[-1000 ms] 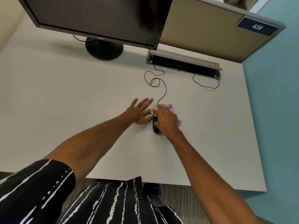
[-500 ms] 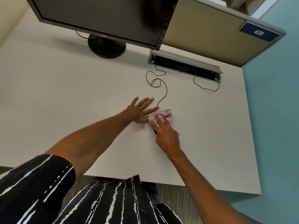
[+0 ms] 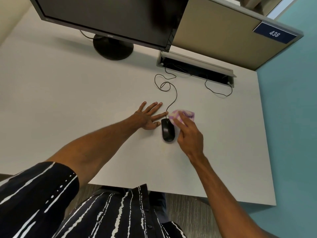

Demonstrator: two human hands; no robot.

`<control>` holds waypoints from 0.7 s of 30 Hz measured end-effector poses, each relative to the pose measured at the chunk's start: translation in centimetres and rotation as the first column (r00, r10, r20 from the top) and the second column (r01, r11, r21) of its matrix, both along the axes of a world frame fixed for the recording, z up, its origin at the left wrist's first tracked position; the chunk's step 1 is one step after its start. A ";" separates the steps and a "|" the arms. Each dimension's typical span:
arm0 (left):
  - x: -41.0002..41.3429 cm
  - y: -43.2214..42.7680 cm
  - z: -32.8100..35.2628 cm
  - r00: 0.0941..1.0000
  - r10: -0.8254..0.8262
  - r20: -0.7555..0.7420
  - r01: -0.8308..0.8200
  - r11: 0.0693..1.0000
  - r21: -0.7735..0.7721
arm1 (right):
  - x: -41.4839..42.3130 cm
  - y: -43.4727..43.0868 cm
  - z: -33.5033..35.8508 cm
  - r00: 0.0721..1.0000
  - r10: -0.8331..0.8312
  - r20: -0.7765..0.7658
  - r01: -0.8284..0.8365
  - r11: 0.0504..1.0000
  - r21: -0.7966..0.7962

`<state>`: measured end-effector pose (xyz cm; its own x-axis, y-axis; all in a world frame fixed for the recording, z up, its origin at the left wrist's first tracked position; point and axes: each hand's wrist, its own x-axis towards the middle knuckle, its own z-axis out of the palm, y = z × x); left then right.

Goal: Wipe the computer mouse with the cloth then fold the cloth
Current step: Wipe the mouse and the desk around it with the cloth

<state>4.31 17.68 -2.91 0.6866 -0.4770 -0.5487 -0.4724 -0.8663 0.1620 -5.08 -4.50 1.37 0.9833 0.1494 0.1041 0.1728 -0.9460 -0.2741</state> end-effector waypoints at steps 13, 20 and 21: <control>0.1 0.0 -0.1 1.000 0.002 0.009 -0.002 1.000 -0.014 | -2.9 2.0 -4.1 0.978 0.086 -0.188 -0.116 0.980 -0.159; 0.2 0.0 -0.3 1.000 0.003 0.018 -0.003 1.000 -0.012 | -7.6 -1.9 -4.5 0.984 0.176 -0.028 -0.178 0.980 -0.087; 0.2 0.0 -0.3 1.000 0.005 0.016 -0.004 1.000 -0.014 | -7.4 -2.2 -4.2 0.990 0.144 0.002 -0.143 0.987 -0.068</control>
